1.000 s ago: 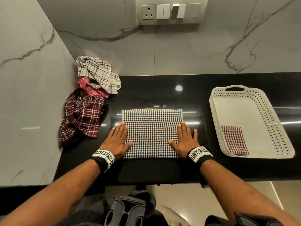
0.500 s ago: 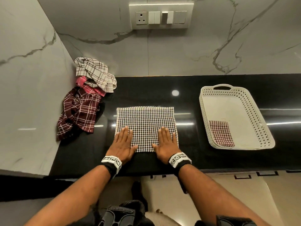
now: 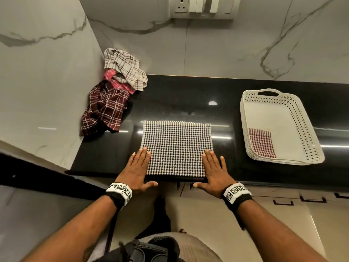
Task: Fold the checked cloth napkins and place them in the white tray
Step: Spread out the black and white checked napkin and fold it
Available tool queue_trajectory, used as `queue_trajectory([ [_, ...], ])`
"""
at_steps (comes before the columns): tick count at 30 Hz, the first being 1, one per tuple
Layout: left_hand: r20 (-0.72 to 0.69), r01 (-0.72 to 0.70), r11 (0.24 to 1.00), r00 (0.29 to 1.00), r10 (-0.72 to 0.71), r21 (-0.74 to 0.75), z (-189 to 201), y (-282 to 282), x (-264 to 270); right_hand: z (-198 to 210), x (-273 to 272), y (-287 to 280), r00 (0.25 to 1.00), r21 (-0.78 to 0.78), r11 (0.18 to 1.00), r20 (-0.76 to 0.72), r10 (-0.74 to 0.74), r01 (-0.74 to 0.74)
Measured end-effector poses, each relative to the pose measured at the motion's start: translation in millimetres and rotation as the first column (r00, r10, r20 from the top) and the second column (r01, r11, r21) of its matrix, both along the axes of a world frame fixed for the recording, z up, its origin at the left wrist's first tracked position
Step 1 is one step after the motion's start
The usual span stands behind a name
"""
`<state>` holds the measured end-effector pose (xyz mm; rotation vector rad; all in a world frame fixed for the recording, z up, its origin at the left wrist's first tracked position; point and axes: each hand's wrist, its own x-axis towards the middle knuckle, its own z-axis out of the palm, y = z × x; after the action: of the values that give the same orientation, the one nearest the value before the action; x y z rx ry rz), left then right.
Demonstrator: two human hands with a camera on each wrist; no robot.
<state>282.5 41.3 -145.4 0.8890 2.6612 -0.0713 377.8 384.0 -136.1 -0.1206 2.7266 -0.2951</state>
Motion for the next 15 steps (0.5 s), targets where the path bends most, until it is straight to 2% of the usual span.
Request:
queue_trajectory([
  [2, -0.036, 0.001, 0.999, 0.999, 0.001, 0.045, -2.9, -5.1, 9.7, -3.3, 10.9, 3.3, 0.998, 0.015, 1.0, -0.063, 0.027, -0.026],
  [4, -0.054, -0.016, 0.985, 0.998, 0.026, 0.172, -2.5, -10.6, 16.2, -8.6, 19.9, 4.4, 0.99, -0.035, 0.999, -0.142, -0.001, -0.004],
  [7, 0.044, -0.096, 0.886, 0.995, 0.085, 0.453, -1.5, -26.9, 17.7, -9.1, 27.3, 11.8, 0.967, -0.239, 0.969, -0.223, -0.123, 0.068],
  [10, 0.189, -0.287, 0.69, 0.958, 0.216, 0.665, 12.5, -30.9, 13.9, 7.3, 21.5, 17.9, 0.916, -0.486, 0.859, -0.249, -0.315, 0.163],
  [12, 0.238, -0.42, 0.572, 0.899, 0.367, 0.705, 29.7, -21.9, 4.0, 23.3, 6.9, 16.1, 0.863, -0.618, 0.744, -0.202, -0.463, 0.255],
  [15, 0.256, -0.502, 0.513, 0.842, 0.476, 0.696, 49.9, -1.6, -18.5, 42.3, -25.9, 12.4, 0.782, -0.671, 0.617, -0.089, -0.617, 0.411],
])
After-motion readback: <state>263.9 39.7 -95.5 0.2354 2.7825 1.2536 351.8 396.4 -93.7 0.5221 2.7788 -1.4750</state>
